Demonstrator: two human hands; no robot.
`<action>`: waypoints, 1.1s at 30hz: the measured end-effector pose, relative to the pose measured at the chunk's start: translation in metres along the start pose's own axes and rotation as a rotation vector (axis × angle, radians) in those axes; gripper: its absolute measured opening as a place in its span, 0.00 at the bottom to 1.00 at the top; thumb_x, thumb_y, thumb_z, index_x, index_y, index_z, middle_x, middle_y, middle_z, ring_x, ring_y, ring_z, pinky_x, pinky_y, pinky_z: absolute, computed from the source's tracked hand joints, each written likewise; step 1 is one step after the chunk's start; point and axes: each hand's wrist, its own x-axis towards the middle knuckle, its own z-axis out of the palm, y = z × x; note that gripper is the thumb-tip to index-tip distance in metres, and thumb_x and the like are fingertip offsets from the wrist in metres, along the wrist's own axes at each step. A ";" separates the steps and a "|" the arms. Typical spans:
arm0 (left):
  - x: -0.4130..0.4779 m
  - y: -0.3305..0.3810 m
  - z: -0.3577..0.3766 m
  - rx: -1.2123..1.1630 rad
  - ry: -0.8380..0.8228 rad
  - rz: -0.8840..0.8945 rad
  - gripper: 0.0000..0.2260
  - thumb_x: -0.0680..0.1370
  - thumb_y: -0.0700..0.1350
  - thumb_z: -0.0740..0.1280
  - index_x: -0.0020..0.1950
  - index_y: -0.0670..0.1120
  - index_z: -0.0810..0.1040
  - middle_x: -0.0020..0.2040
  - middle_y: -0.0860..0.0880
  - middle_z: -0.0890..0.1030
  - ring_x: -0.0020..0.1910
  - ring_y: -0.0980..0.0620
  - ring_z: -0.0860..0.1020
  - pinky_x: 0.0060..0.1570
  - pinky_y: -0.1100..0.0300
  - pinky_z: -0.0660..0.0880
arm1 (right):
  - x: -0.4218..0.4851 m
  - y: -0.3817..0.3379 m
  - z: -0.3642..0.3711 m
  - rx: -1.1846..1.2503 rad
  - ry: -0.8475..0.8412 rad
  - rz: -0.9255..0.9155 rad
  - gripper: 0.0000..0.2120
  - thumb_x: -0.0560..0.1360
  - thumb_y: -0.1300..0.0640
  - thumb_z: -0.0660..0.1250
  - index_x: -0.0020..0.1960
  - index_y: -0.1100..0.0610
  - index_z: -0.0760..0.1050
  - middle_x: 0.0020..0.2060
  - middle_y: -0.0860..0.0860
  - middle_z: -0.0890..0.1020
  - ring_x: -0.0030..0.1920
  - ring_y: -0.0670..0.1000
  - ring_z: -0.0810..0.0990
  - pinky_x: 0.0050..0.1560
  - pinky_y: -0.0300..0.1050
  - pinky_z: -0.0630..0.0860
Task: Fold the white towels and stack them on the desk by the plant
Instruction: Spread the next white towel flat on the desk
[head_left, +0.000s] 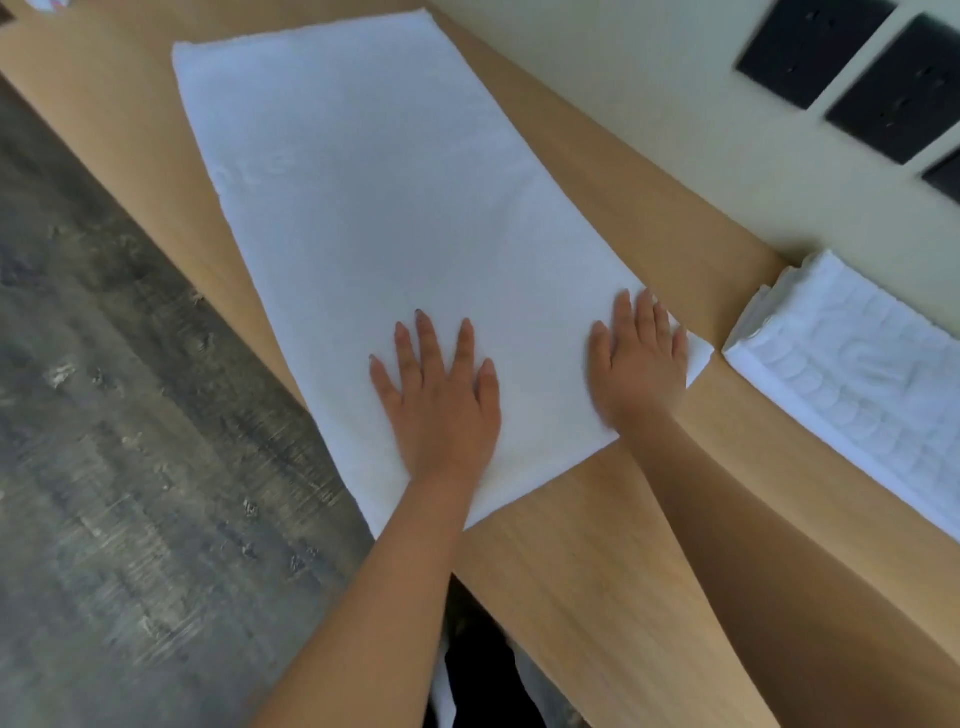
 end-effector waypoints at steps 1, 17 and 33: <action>-0.009 0.005 0.003 -0.017 0.018 -0.026 0.25 0.81 0.59 0.38 0.78 0.57 0.43 0.79 0.46 0.41 0.77 0.45 0.38 0.73 0.40 0.37 | 0.001 0.001 0.000 0.005 0.007 -0.007 0.27 0.82 0.45 0.43 0.79 0.53 0.48 0.78 0.53 0.50 0.78 0.51 0.46 0.76 0.53 0.41; -0.068 0.028 0.013 0.032 0.000 0.004 0.29 0.76 0.68 0.33 0.75 0.61 0.44 0.79 0.48 0.44 0.77 0.48 0.39 0.71 0.43 0.35 | -0.039 0.057 -0.014 0.034 -0.220 -0.881 0.43 0.69 0.23 0.49 0.77 0.45 0.50 0.78 0.48 0.47 0.77 0.48 0.41 0.75 0.54 0.37; -0.070 0.022 -0.009 0.124 -0.193 0.124 0.35 0.82 0.40 0.55 0.73 0.60 0.32 0.78 0.43 0.38 0.76 0.38 0.36 0.72 0.41 0.36 | -0.006 0.038 -0.044 -0.078 -0.192 -0.920 0.37 0.69 0.76 0.63 0.74 0.54 0.64 0.73 0.54 0.65 0.72 0.60 0.66 0.66 0.58 0.72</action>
